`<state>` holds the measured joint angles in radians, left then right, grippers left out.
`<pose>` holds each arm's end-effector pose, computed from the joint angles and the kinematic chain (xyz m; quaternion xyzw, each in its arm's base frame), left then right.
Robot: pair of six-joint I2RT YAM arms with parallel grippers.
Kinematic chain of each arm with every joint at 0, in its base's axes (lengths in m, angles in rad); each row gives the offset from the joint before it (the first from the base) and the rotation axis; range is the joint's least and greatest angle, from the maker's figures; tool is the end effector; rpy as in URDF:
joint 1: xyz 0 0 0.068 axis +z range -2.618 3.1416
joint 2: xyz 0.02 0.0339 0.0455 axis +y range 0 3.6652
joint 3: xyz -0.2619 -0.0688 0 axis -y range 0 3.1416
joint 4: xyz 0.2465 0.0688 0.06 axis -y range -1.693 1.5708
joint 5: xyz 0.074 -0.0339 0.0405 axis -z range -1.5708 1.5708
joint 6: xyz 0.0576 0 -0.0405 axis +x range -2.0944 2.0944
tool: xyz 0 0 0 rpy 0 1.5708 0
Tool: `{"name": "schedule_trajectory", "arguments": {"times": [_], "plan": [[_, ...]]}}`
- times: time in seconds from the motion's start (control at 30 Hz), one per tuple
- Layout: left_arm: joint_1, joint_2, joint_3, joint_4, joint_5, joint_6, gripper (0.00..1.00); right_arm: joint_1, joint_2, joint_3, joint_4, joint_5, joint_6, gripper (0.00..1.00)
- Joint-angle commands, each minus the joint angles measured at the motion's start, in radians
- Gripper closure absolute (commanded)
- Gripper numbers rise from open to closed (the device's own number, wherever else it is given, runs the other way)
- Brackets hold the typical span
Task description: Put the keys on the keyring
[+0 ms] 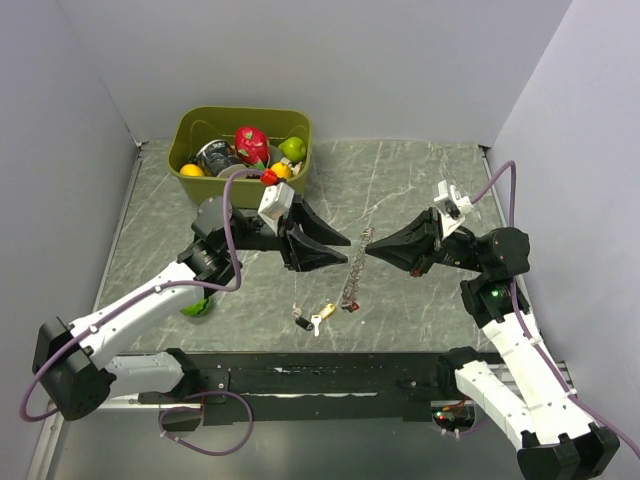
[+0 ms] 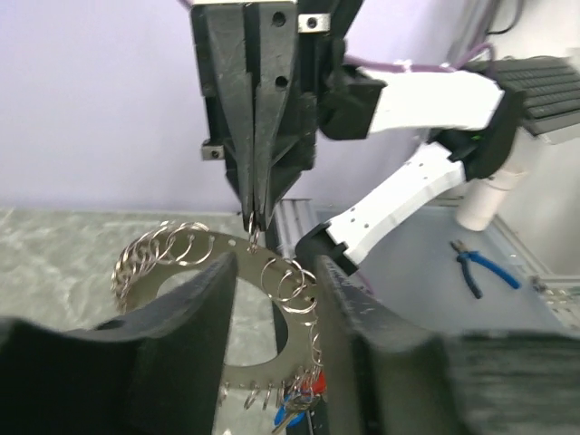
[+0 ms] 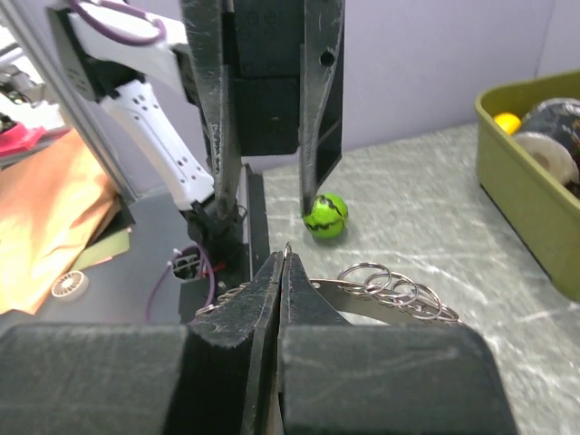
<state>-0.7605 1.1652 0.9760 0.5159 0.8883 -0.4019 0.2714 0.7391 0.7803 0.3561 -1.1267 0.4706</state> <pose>0.1681 -0.2216 0.4021 0.4374 0.4555 -0.6122 0.4759 0.1415 0.0934 0.3982 -0.3960 0.5100 0.5308 0.5490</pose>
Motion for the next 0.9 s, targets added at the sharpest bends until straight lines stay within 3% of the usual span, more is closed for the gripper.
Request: {"name": "schedule_trajectory", "arguments": {"times": [0.0,0.17,0.4,0.63,0.87], "plan": [[0.003,0.057,0.055,0.153,0.101,-0.129,0.59,0.005,-0.003,0.022,0.161,-0.022,0.071,1.0],[0.003,0.102,0.104,0.107,0.09,-0.137,0.69,0.003,-0.006,0.022,0.159,-0.016,0.077,1.0],[0.0,0.12,0.118,0.104,0.081,-0.13,0.75,0.003,-0.017,0.023,0.123,-0.004,0.059,1.0],[-0.017,0.129,0.128,0.085,0.087,-0.126,0.69,0.005,-0.017,0.025,0.098,0.007,0.043,1.0],[-0.034,0.146,0.154,0.01,0.075,-0.075,0.71,0.005,-0.012,0.028,0.093,0.011,0.037,1.0]]}}
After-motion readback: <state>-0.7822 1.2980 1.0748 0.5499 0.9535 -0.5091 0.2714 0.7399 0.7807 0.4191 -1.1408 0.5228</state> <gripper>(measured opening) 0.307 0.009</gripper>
